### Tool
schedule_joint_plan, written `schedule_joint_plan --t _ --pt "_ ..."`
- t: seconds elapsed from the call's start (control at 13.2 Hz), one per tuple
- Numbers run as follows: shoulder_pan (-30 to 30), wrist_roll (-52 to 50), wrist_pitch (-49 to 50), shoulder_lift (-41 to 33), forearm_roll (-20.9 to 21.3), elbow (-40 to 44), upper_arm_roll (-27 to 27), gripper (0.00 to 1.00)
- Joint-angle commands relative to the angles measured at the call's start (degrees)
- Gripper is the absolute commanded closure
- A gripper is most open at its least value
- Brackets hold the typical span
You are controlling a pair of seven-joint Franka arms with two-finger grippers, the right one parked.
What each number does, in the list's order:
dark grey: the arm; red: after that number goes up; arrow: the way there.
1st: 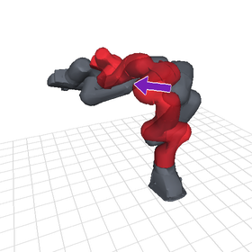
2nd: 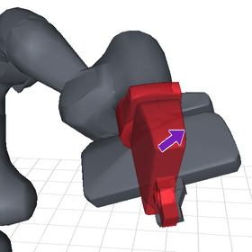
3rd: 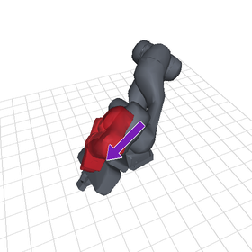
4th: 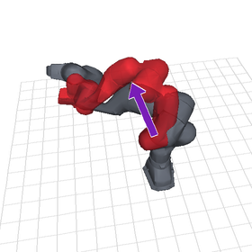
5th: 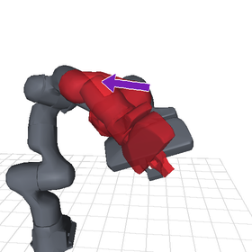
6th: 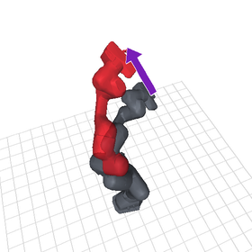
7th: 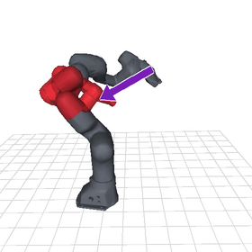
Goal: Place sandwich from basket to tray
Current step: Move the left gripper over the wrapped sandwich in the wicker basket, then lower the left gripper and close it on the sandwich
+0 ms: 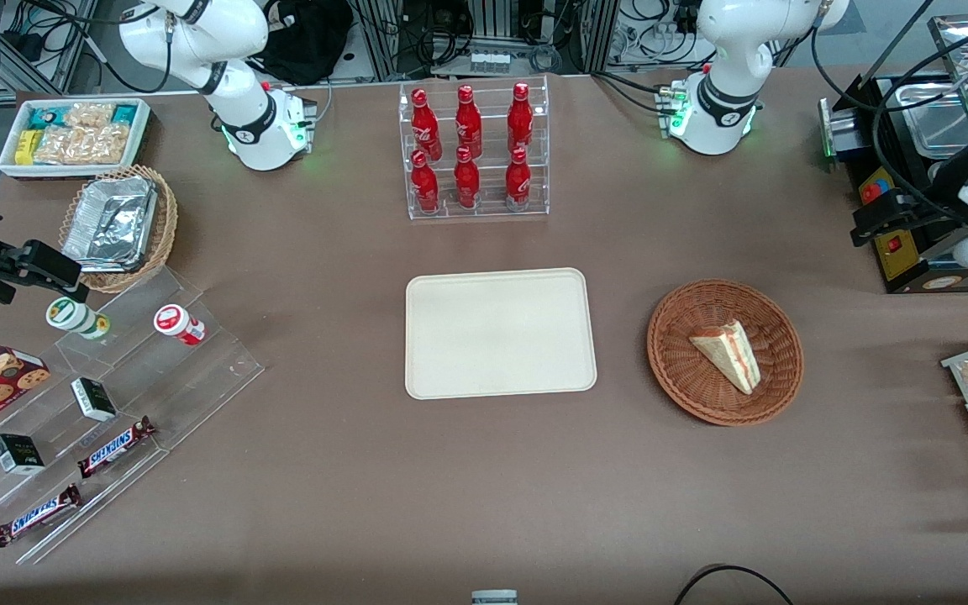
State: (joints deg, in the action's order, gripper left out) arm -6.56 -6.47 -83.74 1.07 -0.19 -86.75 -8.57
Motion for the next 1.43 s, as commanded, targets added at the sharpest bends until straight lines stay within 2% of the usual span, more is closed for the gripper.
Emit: schedule_joint_plan --t 0.0,0.3,0.38,0.53,0.75,1.06,1.36 --pt "0.1 0.7 1.3 -0.5 1.2 0.2 0.0 0.0" --pt "0.1 -0.2 0.2 0.3 2.2 -2.5 -0.2 0.0" --pt "0.2 -5.5 -13.9 0.3 2.6 -15.9 -1.1 0.0" --pt "0.2 -13.5 -26.2 0.1 2.6 -25.5 -3.6 0.0" --pt "0.2 -21.8 -41.2 -0.5 2.4 -36.5 -4.1 0.0" --pt "0.3 -25.8 -48.8 2.4 2.4 -41.0 -5.1 0.0" --pt "0.4 -31.7 -54.5 7.1 2.0 -41.2 -6.0 0.0"
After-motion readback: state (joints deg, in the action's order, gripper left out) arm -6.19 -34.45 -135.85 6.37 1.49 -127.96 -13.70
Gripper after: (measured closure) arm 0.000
